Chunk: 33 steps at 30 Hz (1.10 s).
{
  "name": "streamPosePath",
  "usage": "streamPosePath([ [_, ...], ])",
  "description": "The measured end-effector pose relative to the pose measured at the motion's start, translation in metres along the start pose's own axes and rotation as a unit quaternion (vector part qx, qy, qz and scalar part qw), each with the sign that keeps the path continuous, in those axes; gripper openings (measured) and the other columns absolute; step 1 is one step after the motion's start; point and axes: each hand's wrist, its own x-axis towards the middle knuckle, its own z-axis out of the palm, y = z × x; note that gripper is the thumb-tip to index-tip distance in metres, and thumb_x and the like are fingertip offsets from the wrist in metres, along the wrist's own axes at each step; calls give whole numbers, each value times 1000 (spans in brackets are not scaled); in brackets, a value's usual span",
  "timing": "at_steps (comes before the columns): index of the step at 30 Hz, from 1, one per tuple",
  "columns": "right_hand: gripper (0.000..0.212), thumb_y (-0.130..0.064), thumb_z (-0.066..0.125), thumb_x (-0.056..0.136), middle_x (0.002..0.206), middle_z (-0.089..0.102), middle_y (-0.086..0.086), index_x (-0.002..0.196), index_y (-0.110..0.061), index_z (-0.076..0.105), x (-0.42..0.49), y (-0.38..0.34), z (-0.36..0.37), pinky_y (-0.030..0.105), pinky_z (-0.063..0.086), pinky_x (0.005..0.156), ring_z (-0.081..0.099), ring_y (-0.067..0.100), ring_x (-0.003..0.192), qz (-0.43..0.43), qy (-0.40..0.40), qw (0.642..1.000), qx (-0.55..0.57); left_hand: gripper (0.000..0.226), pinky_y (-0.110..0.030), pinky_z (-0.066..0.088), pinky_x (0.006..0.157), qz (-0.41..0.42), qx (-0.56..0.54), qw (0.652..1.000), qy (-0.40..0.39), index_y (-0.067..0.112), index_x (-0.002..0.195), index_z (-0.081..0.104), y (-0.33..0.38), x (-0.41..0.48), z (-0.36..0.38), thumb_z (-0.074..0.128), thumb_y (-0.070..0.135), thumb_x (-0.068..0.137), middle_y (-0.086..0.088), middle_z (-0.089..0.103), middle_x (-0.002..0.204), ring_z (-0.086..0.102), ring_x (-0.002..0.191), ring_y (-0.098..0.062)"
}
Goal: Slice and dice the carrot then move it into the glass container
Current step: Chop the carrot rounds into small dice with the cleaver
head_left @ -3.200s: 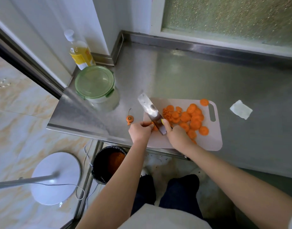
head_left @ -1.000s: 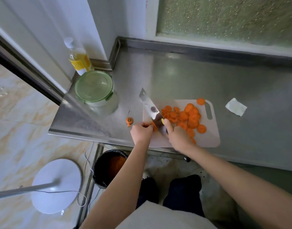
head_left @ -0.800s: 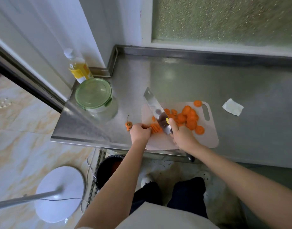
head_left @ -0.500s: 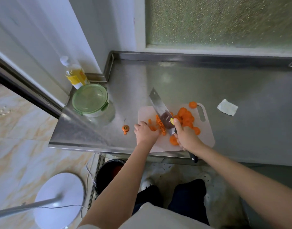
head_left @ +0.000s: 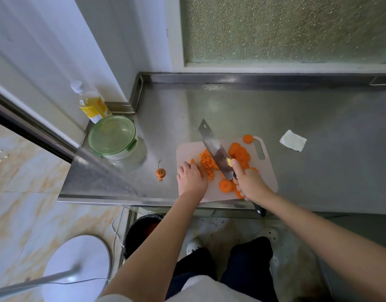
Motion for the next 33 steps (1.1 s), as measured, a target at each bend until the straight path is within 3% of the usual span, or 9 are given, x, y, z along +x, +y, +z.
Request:
streamPosePath([
  [4,60,-58,27,96,46,32,2,56,-14,34,0,3,-1,22,26,38,32,14,36,-13,-10,1000,-7,44,-37,32,101,89,14,996,-29,4,131,37,-11,-2,-6,43,20,90,-11,40,127,35,118,-29],
  [7,61,-63,24,94,46,30,1,56,-16,32,0,9,1,23,26,39,28,12,33,-11,-15,1000,-12,38,-35,33,101,119,-17,993,-9,9,128,41,-16,2,-16,45,14,90,-8,43,127,38,119,-26],
  [12,62,-64,24,93,44,29,0,53,-16,31,2,9,4,23,25,39,27,12,33,-4,-20,1000,-15,56,-33,34,101,154,68,983,-71,22,137,41,-28,27,-23,36,-3,88,1,39,141,37,126,-23],
  [18,63,-63,25,93,40,32,-3,53,-15,34,3,7,7,20,24,37,30,8,30,1,-23,999,-25,48,-28,37,77,162,87,979,-91,13,123,54,-29,37,-35,36,-7,84,-8,44,122,42,112,-24],
  [22,62,-62,23,94,42,30,-3,52,-17,30,3,8,8,21,22,41,27,6,28,-15,-31,999,-33,44,-28,38,72,128,52,987,-77,10,116,58,-36,34,-34,36,-11,85,-11,49,113,51,101,-27],
  [27,60,-61,24,95,46,29,0,53,-17,29,4,8,10,18,21,35,25,7,30,-10,-31,999,-37,26,-26,37,71,57,-51,996,-45,9,108,64,-38,24,-33,42,7,94,-4,54,105,54,94,-22],
  [29,60,-61,25,95,47,29,0,53,-18,28,5,9,11,17,21,34,25,7,30,-9,-29,999,-37,26,-28,40,76,38,-78,995,-38,9,112,63,-38,21,-30,45,18,96,-7,55,114,52,98,-22],
  [33,63,-62,24,95,45,30,0,50,-17,29,9,13,15,20,23,39,28,8,29,-14,-29,998,-45,56,-32,34,94,47,-30,998,-35,15,127,51,-38,9,-20,63,45,82,-5,42,123,35,114,-24],
])
